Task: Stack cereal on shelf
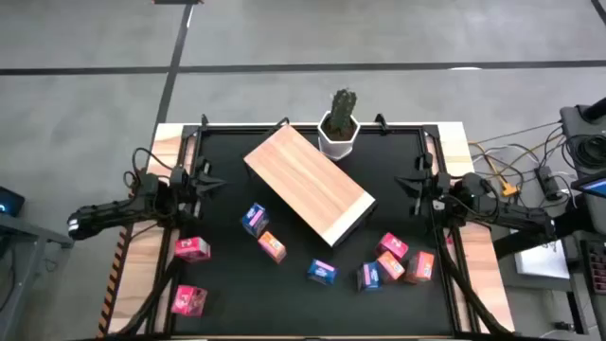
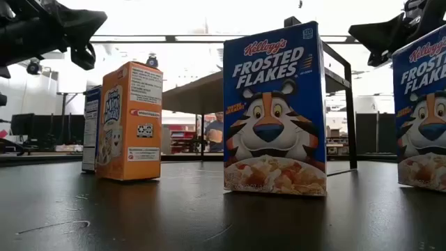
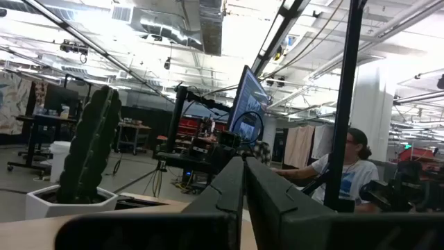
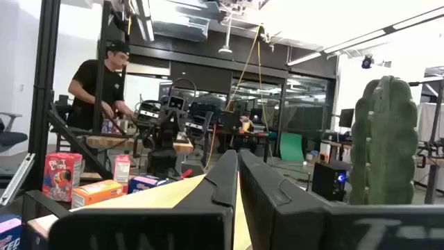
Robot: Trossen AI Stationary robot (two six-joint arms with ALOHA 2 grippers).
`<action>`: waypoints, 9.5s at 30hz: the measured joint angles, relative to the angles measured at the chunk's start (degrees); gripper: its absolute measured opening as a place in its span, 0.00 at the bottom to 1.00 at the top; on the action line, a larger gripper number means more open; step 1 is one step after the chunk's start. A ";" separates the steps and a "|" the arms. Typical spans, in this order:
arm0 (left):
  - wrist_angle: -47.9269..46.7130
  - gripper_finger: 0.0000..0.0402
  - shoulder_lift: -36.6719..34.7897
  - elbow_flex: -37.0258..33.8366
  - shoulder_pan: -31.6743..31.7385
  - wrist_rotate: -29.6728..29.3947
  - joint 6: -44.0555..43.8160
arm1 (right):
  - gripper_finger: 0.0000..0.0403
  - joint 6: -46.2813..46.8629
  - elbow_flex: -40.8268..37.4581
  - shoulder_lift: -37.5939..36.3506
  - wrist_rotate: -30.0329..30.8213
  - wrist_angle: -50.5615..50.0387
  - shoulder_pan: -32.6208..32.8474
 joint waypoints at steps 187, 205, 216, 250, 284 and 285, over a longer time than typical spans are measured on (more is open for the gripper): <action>-0.39 0.00 -0.07 13.00 0.04 0.04 7.96 | 0.35 89.80 74.73 86.16 -1.31 -88.77 51.53; -0.42 0.00 -0.07 13.00 0.03 0.04 7.93 | 0.33 93.17 74.75 68.67 13.73 -85.75 59.06; -0.79 0.00 -0.07 13.00 0.03 0.02 7.74 | 0.33 81.26 74.75 64.35 28.13 -73.70 60.62; -1.22 0.00 -0.07 13.00 0.03 0.02 7.76 | 0.33 21.21 100.35 84.58 15.36 -85.05 9.37; -1.81 0.00 -0.04 12.98 0.02 0.02 7.93 | 0.60 14.85 128.31 101.85 15.46 -94.01 9.14; -1.84 0.00 -0.03 12.98 0.02 0.02 7.96 | 0.59 14.30 129.08 101.73 15.46 -94.17 9.29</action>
